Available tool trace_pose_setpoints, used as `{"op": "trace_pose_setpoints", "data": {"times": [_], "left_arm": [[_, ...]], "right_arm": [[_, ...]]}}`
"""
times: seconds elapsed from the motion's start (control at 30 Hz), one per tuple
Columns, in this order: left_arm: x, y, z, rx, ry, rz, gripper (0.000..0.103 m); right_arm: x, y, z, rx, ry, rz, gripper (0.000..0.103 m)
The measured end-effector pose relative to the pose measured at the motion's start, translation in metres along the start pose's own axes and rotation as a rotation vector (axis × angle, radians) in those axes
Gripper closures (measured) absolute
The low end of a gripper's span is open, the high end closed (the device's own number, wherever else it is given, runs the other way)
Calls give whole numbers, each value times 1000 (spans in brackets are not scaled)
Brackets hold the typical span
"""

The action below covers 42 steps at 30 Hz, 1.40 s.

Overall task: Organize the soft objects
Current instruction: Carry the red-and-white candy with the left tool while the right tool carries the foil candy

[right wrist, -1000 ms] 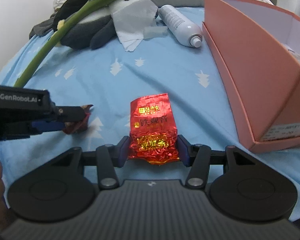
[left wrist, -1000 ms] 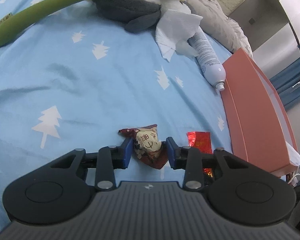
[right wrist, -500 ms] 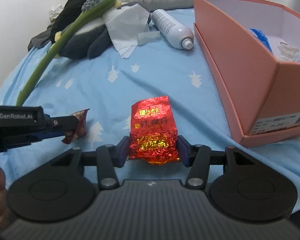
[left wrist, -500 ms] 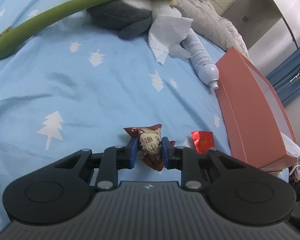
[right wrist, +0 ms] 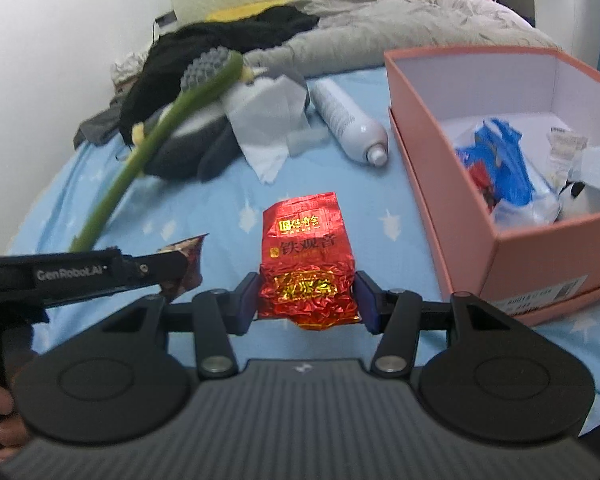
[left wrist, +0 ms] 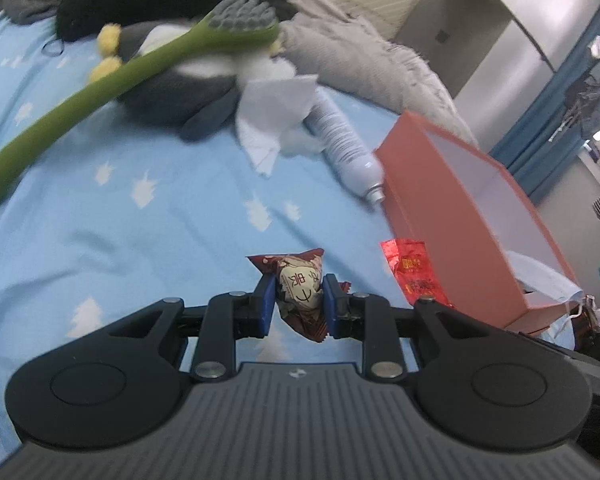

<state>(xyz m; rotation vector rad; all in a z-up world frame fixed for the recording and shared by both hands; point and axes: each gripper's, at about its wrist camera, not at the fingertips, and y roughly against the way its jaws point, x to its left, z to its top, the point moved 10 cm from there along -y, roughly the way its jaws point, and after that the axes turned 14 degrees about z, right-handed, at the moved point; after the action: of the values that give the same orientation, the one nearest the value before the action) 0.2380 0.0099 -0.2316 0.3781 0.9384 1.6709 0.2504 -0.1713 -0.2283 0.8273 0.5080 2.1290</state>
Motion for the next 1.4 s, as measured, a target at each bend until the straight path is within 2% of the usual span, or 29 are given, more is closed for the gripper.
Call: {"op": "trace_pose_setpoints", "data": {"times": [0.3,0.57,0.9,1.1,1.2,1.27,1.4], "left_arm": [[-40,22,41,-87,-72,-59,74],[-88,42,80,-165,-102,-144,74],[-160,54,118,-228,-151,-261,74],[-219,44,129,-198,-202,-332,74],[-250,33,130,-164,-249,-347,74],[-270,23,126,-112,-286,-369,74],[-300,0,119,-47,-367,-353,73]], "right_arm": [[0,26,50,-102,20,2,49],[-2,58,85,-209,28,-22,49],[-26,104,119,-329,10,-100,49],[-59,122,143,-342,48,-199,49],[-88,126,151,-304,-23,-227,49],[-107,125,154,-268,-82,-208,49],[-142,124,155,-199,-126,-253,49]]}}
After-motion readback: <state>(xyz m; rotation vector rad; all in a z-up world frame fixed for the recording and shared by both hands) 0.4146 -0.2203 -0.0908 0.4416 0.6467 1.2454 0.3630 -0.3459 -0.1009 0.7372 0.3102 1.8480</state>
